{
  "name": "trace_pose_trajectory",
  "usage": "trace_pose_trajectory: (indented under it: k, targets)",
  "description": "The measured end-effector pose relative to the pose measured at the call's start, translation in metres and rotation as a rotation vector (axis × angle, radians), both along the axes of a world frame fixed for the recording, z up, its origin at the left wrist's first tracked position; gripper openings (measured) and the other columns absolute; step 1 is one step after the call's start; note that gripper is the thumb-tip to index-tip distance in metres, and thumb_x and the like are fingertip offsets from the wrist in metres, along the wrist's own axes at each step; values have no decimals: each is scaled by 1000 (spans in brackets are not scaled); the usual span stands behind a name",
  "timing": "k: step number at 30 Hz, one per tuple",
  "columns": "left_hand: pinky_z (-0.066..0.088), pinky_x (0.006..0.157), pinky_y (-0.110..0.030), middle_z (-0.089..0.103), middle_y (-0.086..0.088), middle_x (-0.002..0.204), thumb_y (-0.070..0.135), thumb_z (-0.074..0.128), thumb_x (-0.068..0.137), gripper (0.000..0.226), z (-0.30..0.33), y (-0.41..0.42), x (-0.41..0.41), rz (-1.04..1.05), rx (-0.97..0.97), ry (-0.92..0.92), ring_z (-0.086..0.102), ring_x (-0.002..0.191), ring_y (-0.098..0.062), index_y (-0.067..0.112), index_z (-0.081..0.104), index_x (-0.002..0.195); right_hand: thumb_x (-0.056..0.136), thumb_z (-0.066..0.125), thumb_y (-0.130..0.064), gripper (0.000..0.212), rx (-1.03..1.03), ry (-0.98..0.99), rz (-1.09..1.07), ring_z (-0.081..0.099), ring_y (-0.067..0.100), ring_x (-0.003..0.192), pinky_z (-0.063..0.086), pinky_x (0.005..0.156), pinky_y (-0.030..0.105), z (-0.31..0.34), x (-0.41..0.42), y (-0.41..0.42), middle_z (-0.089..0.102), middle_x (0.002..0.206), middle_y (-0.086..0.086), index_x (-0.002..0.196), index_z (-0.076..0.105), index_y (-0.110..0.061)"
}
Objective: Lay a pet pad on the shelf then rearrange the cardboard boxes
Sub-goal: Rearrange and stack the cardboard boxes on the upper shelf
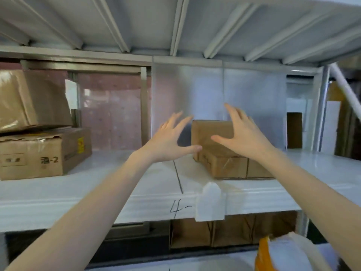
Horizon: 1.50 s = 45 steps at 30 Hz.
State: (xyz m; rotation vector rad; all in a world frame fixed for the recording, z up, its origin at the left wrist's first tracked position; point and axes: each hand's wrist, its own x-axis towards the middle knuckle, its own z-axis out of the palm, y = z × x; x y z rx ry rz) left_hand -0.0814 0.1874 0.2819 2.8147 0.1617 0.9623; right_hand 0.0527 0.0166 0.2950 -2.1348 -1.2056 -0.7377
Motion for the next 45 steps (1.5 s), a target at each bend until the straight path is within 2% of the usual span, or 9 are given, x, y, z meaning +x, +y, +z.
trace_pose_trajectory:
  k: [4,11,14,16,18,21,25,34,45]
  targets:
    - [19,117,-35,17,6,157,64,56,78,87,-12,-40,42,-54,-31,66,14,144,-13,33,15,148,79,60,-55,86,-41,28,-63,25,37,135,28,108,46,-18,36,-39,21,152,7,146,14,-28]
    - [37,101,-45,27,13,153,76,47,74,77,-29,-94,80,121,166,171,31,137,-19,43,29,142,78,44,-71,70,-102,167,-18,35,32,131,34,103,43,-48,67,-65,35,146,-1,138,37,-37]
    - [45,82,-36,53,14,129,78,47,72,59,-30,-98,84,172,200,118,51,115,-15,41,53,118,77,46,-69,61,-100,228,37,45,25,124,40,101,40,-50,72,-69,45,135,-2,127,54,-34]
    - [42,74,-34,56,14,111,79,48,69,52,-29,-98,83,199,136,101,55,98,-14,35,57,97,74,44,-73,63,-117,212,13,46,25,120,42,98,42,-49,72,-71,46,131,-3,122,57,-34]
    - [45,79,-39,50,9,112,75,52,69,53,-31,-99,82,236,126,87,54,98,-18,27,52,93,66,39,-83,73,-162,180,-28,47,28,117,45,94,44,-48,72,-72,46,126,-2,120,54,-36]
    - [41,95,-55,35,0,135,75,55,67,75,-38,-97,79,360,94,-4,43,122,-30,24,39,120,65,43,-82,76,-186,173,-37,51,27,110,48,84,40,-52,71,-74,44,120,1,123,46,-33]
    - [42,86,-41,31,-9,140,74,51,72,91,-38,-93,69,484,-91,57,49,117,-38,24,23,142,75,54,-65,60,-60,149,-17,51,21,93,40,71,32,-54,72,-78,40,105,-3,121,48,-27]
    - [34,80,-31,43,2,117,51,57,78,50,-16,-91,25,427,-140,-275,53,102,-28,24,51,119,76,57,-53,51,145,19,63,53,31,104,39,84,35,-20,44,-74,47,114,4,118,52,-24]
    - [40,101,-38,34,0,120,54,57,69,66,5,-1,-129,500,-109,-324,43,116,-26,26,46,127,70,67,-44,55,211,13,380,49,30,105,43,89,37,4,-63,23,40,117,4,118,49,-25]
